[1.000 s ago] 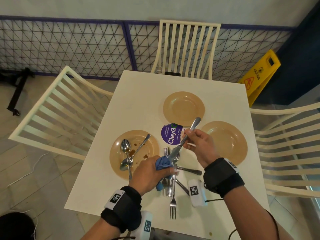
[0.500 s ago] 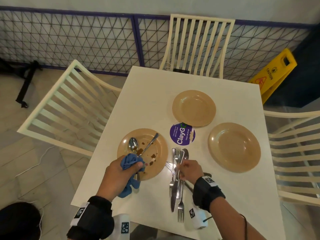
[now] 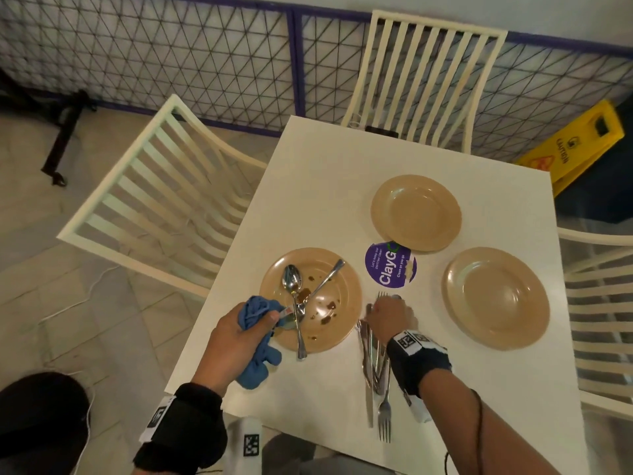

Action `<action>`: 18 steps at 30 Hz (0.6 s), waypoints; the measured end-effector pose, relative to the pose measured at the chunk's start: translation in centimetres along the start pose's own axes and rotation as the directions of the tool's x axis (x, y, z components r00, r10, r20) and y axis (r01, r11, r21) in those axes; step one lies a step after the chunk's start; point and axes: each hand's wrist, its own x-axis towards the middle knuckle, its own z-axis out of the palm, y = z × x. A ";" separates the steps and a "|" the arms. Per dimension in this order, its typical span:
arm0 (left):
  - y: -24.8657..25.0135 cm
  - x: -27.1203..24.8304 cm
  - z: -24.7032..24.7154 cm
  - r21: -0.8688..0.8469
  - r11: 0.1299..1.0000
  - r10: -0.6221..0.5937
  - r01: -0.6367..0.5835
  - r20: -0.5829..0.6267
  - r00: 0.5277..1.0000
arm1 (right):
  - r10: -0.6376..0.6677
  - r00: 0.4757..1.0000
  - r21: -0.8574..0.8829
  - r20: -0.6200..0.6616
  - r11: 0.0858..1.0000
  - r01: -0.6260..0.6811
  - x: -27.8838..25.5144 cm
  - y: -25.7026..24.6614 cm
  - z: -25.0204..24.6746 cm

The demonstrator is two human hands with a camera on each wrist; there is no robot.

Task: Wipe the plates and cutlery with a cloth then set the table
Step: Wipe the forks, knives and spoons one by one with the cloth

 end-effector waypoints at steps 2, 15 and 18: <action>-0.3 0.6 -0.4 -0.013 1.000 -0.022 0.023 0.013 1.000 | -0.119 0.991 -0.029 -0.064 0.993 0.117 0.2 -1.9 -1.0; -0.7 2.8 -1.4 -0.179 0.964 -0.179 0.199 0.121 0.976 | -0.279 0.898 0.024 0.341 0.957 0.289 -1.6 -10.8 5.6; -0.3 3.4 -1.2 -0.244 0.931 -0.242 0.270 0.138 0.960 | -0.275 0.900 0.039 0.337 0.960 0.279 -1.8 -10.7 5.4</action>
